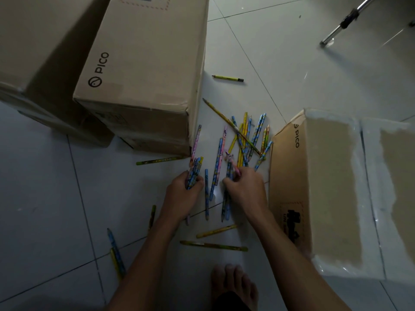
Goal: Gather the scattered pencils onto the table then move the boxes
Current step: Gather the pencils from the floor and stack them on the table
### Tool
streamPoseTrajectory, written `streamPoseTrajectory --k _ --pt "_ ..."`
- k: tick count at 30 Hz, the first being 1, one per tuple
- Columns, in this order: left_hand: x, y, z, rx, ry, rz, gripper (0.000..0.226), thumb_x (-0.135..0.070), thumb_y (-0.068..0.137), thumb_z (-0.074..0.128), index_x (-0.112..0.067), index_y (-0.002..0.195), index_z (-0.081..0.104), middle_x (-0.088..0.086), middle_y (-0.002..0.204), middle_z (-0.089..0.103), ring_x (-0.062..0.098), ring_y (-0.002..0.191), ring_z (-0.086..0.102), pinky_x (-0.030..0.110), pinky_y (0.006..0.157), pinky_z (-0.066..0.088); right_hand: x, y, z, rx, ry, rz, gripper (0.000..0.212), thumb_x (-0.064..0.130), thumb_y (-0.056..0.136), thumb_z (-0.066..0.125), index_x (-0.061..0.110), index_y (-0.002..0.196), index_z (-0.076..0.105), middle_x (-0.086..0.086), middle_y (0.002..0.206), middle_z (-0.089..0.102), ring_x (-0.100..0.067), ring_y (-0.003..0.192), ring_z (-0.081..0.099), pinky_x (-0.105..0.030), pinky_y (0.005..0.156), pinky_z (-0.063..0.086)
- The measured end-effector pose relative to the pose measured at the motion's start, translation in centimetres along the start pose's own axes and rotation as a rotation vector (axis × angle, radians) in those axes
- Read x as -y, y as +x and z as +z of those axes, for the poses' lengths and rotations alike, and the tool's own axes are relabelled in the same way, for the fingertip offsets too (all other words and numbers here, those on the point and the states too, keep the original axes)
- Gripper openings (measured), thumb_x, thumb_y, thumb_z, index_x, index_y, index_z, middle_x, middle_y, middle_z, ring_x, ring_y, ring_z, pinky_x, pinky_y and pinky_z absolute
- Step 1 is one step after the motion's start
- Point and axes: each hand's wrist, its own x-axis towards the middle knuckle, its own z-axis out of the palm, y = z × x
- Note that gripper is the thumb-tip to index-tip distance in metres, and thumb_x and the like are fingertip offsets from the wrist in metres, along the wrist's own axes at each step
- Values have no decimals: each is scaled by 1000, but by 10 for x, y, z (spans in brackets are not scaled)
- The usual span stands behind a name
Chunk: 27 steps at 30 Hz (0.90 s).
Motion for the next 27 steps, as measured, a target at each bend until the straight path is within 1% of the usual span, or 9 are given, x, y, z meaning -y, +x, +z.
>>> streamPoseTrajectory --k 3,5,7,9,12,15,18,22,27 --pt "0 2 1 4 5 -7 9 -28 93 64 -20 92 68 6 87 69 19 84 65 33 73 51 3 -1 6 9 -59 -33 30 34 79 69 14 63 54 -5 59 55 -24 57 57 -32 49 42" --pt "0 3 3 -2 16 1 8 -27 93 65 -21 92 69 3 86 69 16 82 64 27 68 48 4 0 7 35 -74 -32 32 35 78 71 14 62 54 -6 59 55 -24 56 57 -32 49 42" --pt "-1 4 5 -17 43 21 6 -25 93 65 -21 95 70 -3 84 68 9 77 62 15 60 44 5 0 5 50 -58 -4 36 38 76 73 13 60 53 -6 56 53 -23 53 55 -32 48 42" --pt "-4 5 7 -38 79 57 13 -24 93 67 -20 104 71 -3 89 70 5 76 62 12 60 44 4 -1 1 27 34 47 38 38 76 70 15 56 48 -2 51 47 -19 46 47 -29 45 36" --pt "-10 11 12 -67 144 107 15 -27 91 68 -19 104 72 -1 91 73 12 81 67 29 70 57 2 1 -5 -23 231 159 34 32 85 59 18 59 43 0 54 40 -17 49 38 -27 49 28" --pt "-18 20 19 -95 259 152 14 -32 90 65 -18 93 69 2 83 69 17 76 67 39 68 59 1 5 -10 -19 299 208 33 31 93 49 19 64 41 0 61 42 -18 55 41 -30 52 27" --pt "-29 28 27 -128 404 181 21 -38 89 63 -17 92 68 5 84 66 23 75 66 40 61 58 2 5 -11 -25 296 188 32 30 94 47 20 65 39 1 63 41 -19 57 40 -31 53 26" --pt "-43 37 38 -134 528 171 35 -48 88 63 -17 103 68 6 95 67 26 81 66 40 65 58 -1 5 -13 -81 363 172 28 24 94 50 17 69 39 -1 66 44 -18 57 40 -33 54 30" --pt "-47 42 40 -155 498 113 35 -44 82 71 -20 108 70 7 94 72 27 82 69 33 64 56 -6 5 -18 -104 307 137 19 20 97 47 14 79 44 -5 72 54 -21 60 48 -34 52 34"
